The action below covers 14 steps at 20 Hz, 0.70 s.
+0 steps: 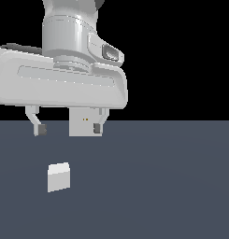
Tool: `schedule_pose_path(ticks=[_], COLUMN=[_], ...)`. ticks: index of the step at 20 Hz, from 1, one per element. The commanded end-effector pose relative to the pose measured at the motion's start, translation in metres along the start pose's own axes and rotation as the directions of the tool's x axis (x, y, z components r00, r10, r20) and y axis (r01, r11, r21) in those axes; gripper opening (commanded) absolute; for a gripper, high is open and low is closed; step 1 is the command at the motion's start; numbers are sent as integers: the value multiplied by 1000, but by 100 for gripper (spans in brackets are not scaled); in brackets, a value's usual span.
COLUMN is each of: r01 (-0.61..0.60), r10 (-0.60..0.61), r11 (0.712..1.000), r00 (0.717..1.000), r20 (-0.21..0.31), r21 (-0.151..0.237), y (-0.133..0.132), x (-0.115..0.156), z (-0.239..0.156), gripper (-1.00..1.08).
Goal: Plug the charger into the wall socket.
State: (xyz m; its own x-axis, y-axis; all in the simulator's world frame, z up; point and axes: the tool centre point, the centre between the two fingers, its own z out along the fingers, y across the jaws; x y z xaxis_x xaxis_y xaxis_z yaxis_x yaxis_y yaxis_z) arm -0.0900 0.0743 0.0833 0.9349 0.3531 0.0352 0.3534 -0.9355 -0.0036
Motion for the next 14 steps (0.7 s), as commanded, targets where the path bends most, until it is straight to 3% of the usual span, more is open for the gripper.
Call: schedule_pose_path(ticks=[1,14], r01=[36,81], r10=[-36,-81], r11=[999,997], r00=[999,997], r20=[-4,-7], r21=[0,1], y=[-9,-19], x=[-7,-17], z=[8,22], gripper=[100,100])
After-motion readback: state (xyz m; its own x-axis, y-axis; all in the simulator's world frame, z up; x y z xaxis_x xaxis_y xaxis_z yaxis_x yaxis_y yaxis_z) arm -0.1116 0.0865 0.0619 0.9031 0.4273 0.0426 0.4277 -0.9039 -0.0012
